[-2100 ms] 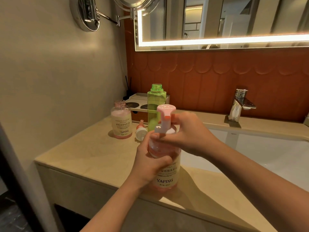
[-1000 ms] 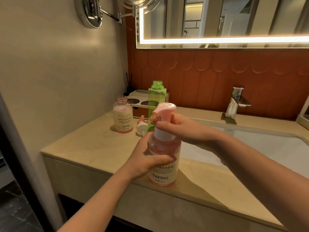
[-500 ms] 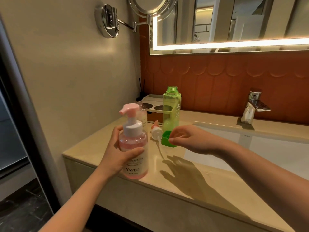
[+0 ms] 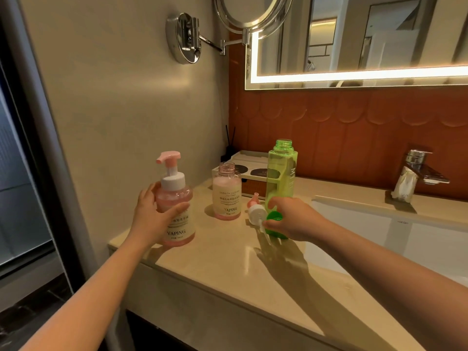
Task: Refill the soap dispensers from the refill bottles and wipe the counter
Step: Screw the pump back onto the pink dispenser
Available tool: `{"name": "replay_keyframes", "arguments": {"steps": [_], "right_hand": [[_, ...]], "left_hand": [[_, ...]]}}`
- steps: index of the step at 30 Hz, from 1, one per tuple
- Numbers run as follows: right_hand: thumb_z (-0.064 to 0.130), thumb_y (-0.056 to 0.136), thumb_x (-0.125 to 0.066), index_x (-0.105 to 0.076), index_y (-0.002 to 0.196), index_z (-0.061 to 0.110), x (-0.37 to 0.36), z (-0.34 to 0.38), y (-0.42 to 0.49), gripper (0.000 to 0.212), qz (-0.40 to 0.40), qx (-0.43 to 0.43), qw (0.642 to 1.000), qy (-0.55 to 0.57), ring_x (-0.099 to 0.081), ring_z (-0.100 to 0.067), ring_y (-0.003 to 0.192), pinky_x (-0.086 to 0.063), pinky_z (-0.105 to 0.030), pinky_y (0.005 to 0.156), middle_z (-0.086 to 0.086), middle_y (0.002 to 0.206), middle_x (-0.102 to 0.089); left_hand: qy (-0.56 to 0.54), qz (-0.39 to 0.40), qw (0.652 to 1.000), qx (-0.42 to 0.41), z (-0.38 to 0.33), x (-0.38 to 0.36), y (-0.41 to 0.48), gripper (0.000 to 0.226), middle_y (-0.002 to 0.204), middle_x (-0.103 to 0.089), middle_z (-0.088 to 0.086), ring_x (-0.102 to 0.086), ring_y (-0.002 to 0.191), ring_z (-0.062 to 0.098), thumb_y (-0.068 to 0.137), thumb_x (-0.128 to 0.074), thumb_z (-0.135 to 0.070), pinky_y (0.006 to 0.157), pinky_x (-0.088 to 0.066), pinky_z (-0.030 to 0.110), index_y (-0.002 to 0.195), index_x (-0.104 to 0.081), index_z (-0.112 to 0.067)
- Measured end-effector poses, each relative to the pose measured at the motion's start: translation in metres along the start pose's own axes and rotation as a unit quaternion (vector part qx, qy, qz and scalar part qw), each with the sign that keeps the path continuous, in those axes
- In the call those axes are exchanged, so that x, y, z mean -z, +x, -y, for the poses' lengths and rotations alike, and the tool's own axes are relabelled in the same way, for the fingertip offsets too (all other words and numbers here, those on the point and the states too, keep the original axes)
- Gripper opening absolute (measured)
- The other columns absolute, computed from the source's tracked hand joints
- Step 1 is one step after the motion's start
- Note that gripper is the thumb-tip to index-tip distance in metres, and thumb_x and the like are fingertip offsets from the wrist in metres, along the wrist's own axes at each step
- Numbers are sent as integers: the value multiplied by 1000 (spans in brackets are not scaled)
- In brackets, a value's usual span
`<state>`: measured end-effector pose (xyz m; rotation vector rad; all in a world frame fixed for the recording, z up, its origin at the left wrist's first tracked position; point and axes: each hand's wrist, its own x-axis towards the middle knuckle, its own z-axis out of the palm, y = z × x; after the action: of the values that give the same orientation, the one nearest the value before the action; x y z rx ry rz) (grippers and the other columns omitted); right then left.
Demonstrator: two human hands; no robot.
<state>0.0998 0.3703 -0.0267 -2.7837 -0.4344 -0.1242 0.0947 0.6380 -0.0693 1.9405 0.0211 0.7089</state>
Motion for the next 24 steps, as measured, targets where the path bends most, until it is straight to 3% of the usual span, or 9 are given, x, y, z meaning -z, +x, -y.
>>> {"name": "replay_keyframes", "arguments": {"steps": [5,11,14,19,24], "right_hand": [[42,82,-64,-49,123,24,-12,7,30,47,-6,-7,1000,-14,-50,-13,91,-48,-28,77,1,115,-59],[54,82,-58,-44,126,28,-35,6,63,53,4,-43,993,-108,-56,-21,101,-54,-38,82,-1,114,-60],[58,82,-56,-45,126,26,-46,7,76,56,3,-65,991,-116,-56,-22,103,-52,-36,83,-1,115,-60],[56,86,-51,-52,120,24,-53,11,83,48,-42,-67,980,-180,-53,-24,107,-43,-34,83,-3,114,-61],[50,82,-59,-59,110,24,-52,15,82,38,-75,-81,987,-113,-58,-21,95,-47,-35,83,0,98,-64]], "left_hand": [[3,-29,1000,3,15,-5,23,66,131,-45,4,-48,117,22,74,-75,-25,97,-41,40,132,-42,-20],[4,-34,999,5,30,-12,45,66,131,-48,4,-50,117,23,75,-75,-24,94,-43,39,130,-40,-20],[17,-32,999,7,34,-15,49,67,132,-47,6,-49,118,25,78,-72,-23,96,-43,42,133,-33,-18],[135,-20,990,28,32,-20,52,76,144,-31,11,-32,133,31,85,-61,-34,107,-29,48,141,-14,-12],[142,-33,987,63,27,-20,41,103,152,-13,12,-16,140,30,79,-67,-40,112,-19,46,146,6,-11]]}}
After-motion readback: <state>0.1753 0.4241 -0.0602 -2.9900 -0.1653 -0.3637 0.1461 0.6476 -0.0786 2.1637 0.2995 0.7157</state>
